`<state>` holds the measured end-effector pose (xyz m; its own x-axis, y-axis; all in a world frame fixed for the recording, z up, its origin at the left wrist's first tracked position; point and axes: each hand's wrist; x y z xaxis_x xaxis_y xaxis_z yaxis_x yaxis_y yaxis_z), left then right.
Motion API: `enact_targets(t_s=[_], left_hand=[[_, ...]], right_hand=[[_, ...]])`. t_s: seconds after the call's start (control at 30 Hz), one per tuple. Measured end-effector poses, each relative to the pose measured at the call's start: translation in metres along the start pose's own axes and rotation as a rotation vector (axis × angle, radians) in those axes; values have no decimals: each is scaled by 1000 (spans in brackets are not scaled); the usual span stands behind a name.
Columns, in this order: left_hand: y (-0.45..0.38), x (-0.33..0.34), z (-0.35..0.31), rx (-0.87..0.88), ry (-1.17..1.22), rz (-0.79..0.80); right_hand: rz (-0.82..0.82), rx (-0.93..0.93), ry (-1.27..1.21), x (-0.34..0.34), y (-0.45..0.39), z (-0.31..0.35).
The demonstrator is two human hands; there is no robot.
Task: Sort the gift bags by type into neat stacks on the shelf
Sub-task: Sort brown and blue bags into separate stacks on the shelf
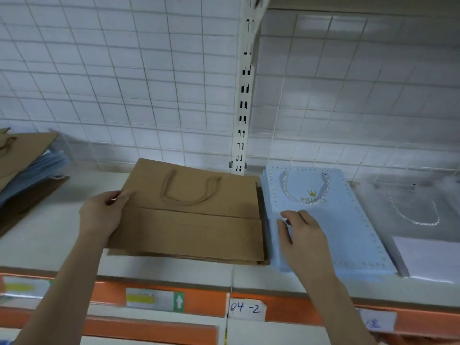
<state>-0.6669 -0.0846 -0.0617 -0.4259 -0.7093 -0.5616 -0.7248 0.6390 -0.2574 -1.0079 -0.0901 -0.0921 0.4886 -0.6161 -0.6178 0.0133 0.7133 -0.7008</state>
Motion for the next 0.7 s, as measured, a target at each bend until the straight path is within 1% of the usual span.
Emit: enact_targets(t_s=[0.1,0.23,0.33,0.43,0.53,0.6,0.7], left_hand=[[-16,8,8,72,-118,72],[-15,22,19,137,-209,166],[-8,27,25,164,-276,179],[-6,26,29,176,-292,219],[-2,17,28,180,-236,281],[5,8,28,172,-192,301],[16,-8,33,188,-215,344]], right_hand=[[68,0,-1,2,6,26],[187,32,29,9,19,47],[222,85,98,12,31,57],[338,171,80,6,35,68],[489,182,70,0,38,73],[522,192,50,-1,39,76],[511,207,50,-2,37,78]])
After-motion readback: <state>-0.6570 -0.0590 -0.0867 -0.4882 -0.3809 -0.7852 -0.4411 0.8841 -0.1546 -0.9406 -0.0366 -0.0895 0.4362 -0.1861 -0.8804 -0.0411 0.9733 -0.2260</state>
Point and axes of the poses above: each hand's wrist, its own y-axis away from the middle knuckle, its own x-axis out of the palm, z = x × y, and after that the axes turned 10 degrees about -z, right-handed
